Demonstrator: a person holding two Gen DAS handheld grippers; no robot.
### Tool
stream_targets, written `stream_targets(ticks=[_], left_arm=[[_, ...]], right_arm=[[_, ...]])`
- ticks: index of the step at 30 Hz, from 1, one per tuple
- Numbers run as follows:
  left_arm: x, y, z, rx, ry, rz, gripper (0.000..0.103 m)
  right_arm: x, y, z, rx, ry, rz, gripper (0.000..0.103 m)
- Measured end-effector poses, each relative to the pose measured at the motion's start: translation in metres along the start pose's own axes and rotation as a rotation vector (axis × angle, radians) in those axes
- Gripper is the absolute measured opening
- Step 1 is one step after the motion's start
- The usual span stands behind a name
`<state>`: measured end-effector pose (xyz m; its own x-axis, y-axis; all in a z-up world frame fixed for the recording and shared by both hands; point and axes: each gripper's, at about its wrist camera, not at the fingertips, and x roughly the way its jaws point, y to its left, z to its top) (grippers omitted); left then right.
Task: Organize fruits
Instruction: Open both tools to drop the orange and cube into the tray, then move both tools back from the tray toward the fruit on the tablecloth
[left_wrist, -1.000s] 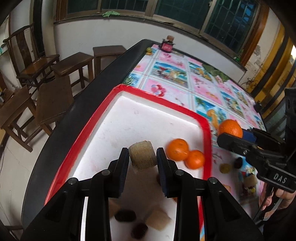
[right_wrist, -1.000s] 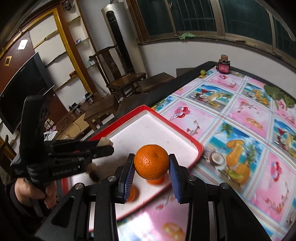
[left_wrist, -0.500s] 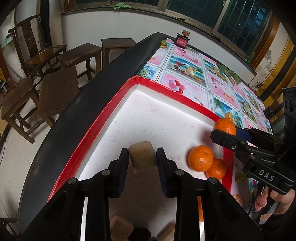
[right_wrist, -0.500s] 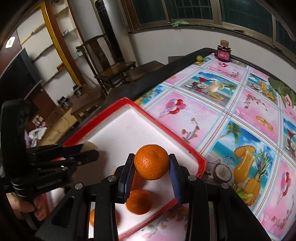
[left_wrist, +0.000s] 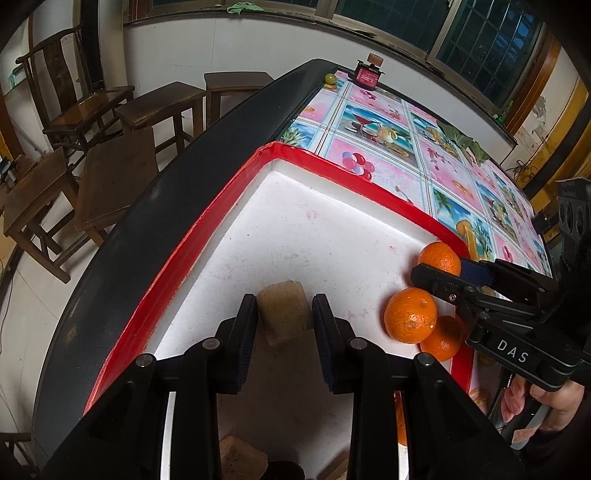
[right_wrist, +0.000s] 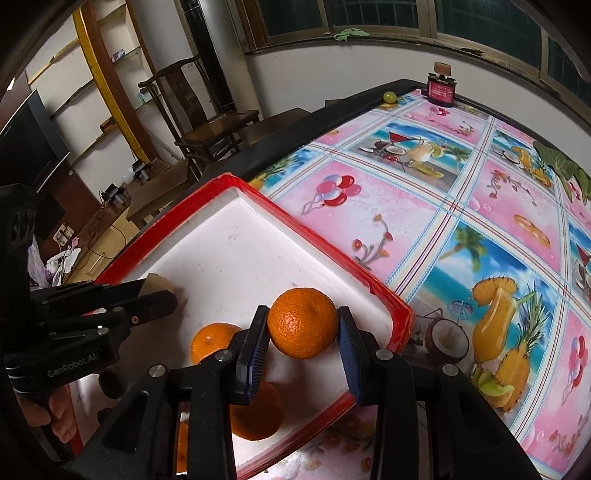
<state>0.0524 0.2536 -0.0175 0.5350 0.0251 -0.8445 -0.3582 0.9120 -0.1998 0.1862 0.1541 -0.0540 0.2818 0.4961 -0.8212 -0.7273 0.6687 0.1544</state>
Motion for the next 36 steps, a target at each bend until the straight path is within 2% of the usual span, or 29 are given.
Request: stream_targets(ticks=[5,6,8,11,15,16,17,20,26,31,36], left_arm=[[0.000,0.000,-0.001,-0.002,-0.003,0.007,0.029],[-0.001,0.000,-0.001,-0.003,-0.004,0.011,0.030],[-0.001,0.000,-0.002,-0.003,-0.006,0.024,0.035],[-0.005,-0.001,-0.004,-0.003,-0.014,0.022,0.046],[-0.012,-0.006,-0.005,0.016,-0.029,0.029,0.051],[-0.013,-0.007,-0.005,0.019,-0.031,0.031,0.057],[-0.014,-0.009,-0.005,0.022,-0.035,0.034,0.062],[-0.021,-0.011,-0.007,0.022,-0.054,0.047,0.070],[-0.034,-0.017,-0.014,0.026,-0.062,0.021,0.072],[-0.046,-0.024,-0.029,0.021,-0.061,-0.013,0.072],[-0.064,-0.032,-0.050,0.032,-0.074,-0.032,0.073]], right_arm=[[-0.003,0.001,-0.002,-0.003,-0.006,-0.001,0.038],[-0.004,0.001,-0.002,-0.002,-0.010,-0.002,0.043],[-0.008,0.001,-0.002,0.004,-0.023,0.007,0.050],[-0.016,0.003,-0.004,0.003,-0.043,0.006,0.051],[-0.032,0.011,-0.009,-0.016,-0.070,0.006,0.051],[-0.036,0.013,-0.009,-0.021,-0.077,0.004,0.052],[-0.043,0.016,-0.011,-0.029,-0.087,0.002,0.056],[-0.059,0.023,-0.018,-0.055,-0.113,-0.019,0.070],[-0.085,0.028,-0.039,-0.059,-0.134,-0.019,0.084],[-0.106,0.024,-0.071,0.033,-0.138,0.054,0.084],[-0.127,0.024,-0.103,0.006,-0.132,0.067,0.084]])
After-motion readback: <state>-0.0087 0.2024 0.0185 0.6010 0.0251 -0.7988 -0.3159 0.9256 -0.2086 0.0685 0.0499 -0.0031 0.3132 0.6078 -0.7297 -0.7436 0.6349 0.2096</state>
